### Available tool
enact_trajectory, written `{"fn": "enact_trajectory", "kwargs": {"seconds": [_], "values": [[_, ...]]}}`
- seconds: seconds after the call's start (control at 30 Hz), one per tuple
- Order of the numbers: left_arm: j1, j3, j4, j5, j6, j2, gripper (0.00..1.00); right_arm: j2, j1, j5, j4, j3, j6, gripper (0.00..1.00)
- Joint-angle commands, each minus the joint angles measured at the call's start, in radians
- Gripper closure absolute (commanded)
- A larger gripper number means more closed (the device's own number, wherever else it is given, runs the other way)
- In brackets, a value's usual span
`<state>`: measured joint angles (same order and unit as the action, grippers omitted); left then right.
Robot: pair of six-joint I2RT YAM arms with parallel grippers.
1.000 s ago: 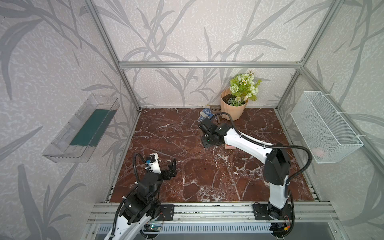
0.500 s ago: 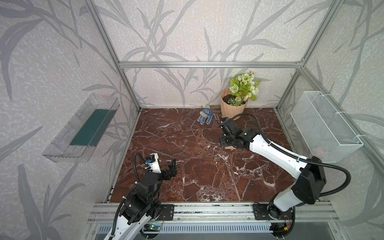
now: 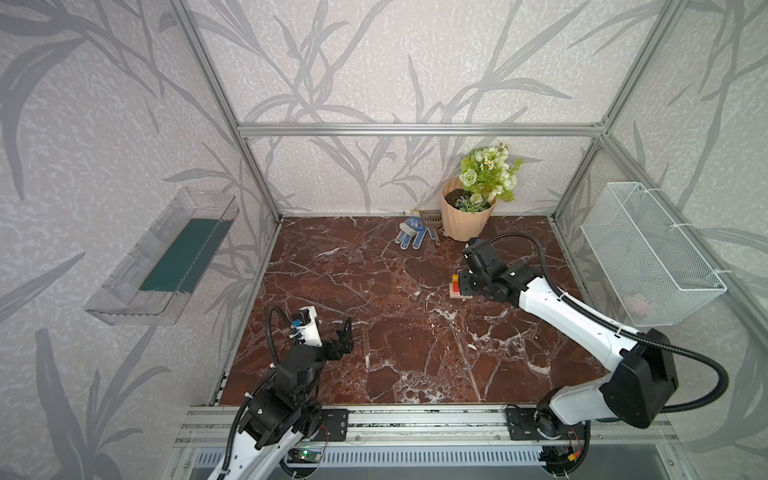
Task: Build the wood block tower
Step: 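Lift the teal block with the right gripper and carry it over the stack, then lower the teal block with the right gripper onto the pink block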
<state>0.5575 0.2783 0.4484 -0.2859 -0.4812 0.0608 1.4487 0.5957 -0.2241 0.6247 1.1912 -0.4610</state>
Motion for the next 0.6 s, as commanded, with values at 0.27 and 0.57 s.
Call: {"fn": "enact_trajectory", "kwargs": {"seconds": [0.27,0.57], "values": [[0.005,0.003,-0.002,-0.007,0.004,0.003,0.01,0.171,-0.127,0.092,0.061,0.117,0.054,0.75],[0.004,0.003,-0.003,-0.007,0.004,0.003,0.01,0.318,-0.149,0.118,0.102,0.224,0.091,0.76]]}}
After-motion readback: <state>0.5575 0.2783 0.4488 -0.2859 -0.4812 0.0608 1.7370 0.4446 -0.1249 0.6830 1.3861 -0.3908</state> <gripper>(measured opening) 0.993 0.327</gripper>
